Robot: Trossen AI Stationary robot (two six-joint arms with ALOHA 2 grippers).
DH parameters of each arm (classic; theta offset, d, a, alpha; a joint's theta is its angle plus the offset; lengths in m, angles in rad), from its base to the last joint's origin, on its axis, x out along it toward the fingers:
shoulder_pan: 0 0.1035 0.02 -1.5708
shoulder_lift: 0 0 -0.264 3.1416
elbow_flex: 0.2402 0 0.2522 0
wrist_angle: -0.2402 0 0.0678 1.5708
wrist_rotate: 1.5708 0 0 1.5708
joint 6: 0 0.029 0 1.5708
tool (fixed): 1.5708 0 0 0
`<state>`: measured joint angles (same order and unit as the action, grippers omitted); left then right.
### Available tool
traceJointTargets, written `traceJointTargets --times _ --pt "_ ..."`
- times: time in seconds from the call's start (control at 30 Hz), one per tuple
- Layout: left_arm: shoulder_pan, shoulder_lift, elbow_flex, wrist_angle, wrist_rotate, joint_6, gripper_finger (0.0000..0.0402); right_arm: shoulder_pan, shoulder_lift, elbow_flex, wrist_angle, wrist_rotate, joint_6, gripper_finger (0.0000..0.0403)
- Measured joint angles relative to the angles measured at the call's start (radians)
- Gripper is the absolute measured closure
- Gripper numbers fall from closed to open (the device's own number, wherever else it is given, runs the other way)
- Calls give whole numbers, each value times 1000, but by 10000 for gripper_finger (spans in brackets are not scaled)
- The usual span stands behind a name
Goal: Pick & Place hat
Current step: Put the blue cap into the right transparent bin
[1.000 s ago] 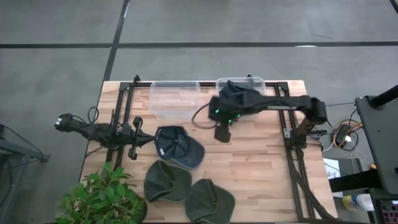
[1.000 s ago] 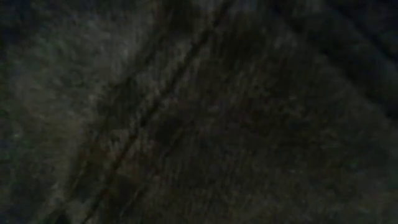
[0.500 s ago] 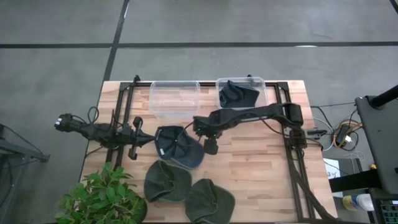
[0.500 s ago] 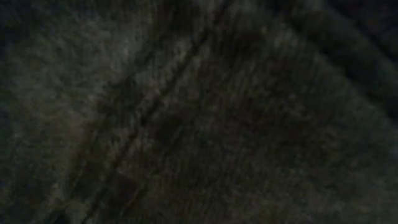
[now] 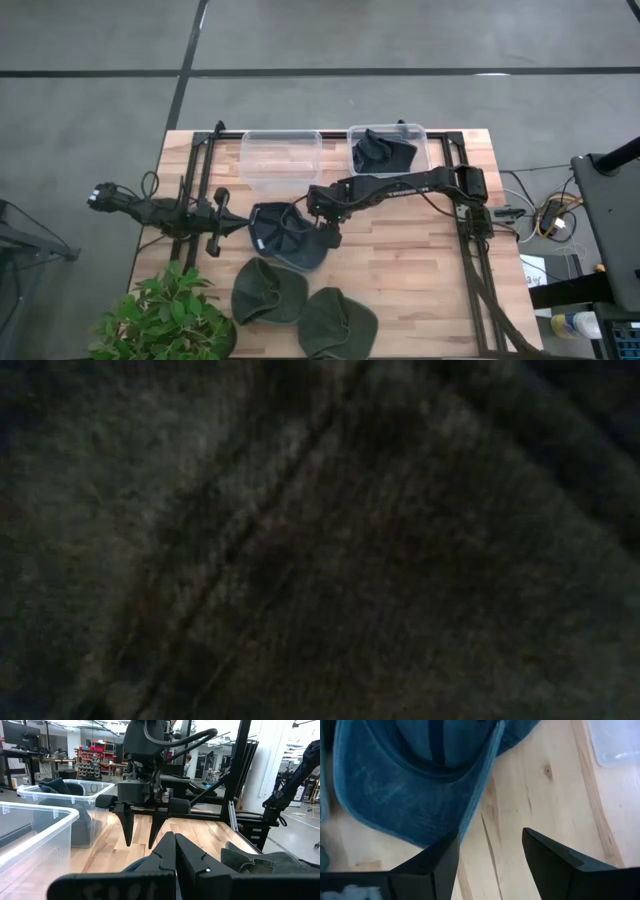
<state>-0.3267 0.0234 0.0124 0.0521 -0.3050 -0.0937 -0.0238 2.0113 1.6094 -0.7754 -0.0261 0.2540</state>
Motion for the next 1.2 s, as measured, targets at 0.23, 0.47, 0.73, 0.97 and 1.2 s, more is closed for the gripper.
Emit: traceJointTargets --times 0.23,0.47,0.73,0.97,1.2 --pt "0 0 0 0 0 0 401 0 2 -17 11 54 30 193" --pt "0 0 0 0 0 0 401 1 2 -29 63 47 62 193" --pt "0 0 0 0 0 0 401 2 2 -49 141 44 68 193" --pt "0 0 0 0 0 0 401 0 2 -79 166 19 83 193" --pt "0 0 0 0 0 0 401 0 2 -97 181 -2 87 193"
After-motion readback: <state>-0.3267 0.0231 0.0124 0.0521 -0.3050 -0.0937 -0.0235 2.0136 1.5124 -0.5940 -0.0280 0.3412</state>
